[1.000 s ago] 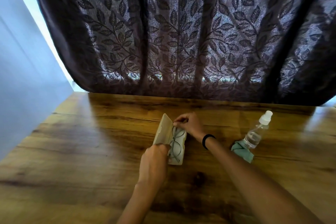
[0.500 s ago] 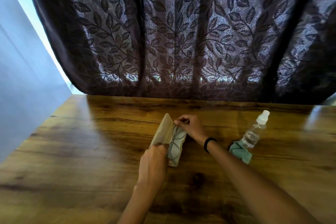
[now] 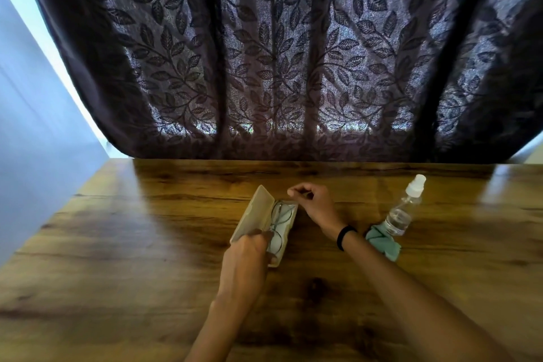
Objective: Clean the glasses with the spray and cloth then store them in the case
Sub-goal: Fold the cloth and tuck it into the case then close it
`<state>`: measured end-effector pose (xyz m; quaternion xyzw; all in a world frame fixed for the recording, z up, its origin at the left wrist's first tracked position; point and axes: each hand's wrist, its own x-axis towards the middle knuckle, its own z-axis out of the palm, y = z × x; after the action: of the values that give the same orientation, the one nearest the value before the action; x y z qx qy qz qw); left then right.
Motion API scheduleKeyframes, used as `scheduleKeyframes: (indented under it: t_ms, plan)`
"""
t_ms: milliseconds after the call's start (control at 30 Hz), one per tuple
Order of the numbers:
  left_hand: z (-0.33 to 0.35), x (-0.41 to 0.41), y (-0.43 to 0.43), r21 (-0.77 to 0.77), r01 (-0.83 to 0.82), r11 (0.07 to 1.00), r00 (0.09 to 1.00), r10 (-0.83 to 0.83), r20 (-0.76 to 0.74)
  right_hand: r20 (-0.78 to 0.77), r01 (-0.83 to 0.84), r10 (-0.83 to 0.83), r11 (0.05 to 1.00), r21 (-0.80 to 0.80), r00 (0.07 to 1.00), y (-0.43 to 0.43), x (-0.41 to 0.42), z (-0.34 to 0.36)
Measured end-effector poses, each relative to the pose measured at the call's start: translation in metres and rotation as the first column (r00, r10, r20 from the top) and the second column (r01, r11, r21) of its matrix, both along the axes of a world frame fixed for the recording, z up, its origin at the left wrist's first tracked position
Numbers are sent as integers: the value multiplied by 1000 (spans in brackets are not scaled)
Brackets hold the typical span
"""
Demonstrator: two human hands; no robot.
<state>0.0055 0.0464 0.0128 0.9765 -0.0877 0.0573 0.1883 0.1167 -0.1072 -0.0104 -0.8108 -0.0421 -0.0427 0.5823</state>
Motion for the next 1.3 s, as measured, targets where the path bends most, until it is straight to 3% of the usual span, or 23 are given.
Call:
scheduleKeyframes:
  t_ms: [133,400,567,700,967,1133,1300]
  plan:
    - [2,2,0,-5,20,1000,1000,-20,9,-7,24,-24,1000,-18,1000,-20,-13,3]
    - [11,20,-20,-48,138,989,990,-137,25,37,17,-10,979,-202,999,-88,-58,28]
    - [4,24,-62,-48,294,955,950,-297,-92,15,128,-128,955,-268,992,-129,-96,27]
    - [-9,27,-94,-69,359,931,919,-365,-150,-77,103,-141,925,-366,987,-143,-116,14]
    - [-32,29,-122,-130,340,931,928,-355,-116,59,172,-167,823,-541,984,-144,-123,-14]
    - [-39,33,-129,-146,266,953,954,-282,-106,85,220,-207,822,-525,975,-141,-123,-17]
    - [-34,42,-119,-311,126,942,980,-167,-111,77,218,-204,930,-298,976,-138,-121,1]
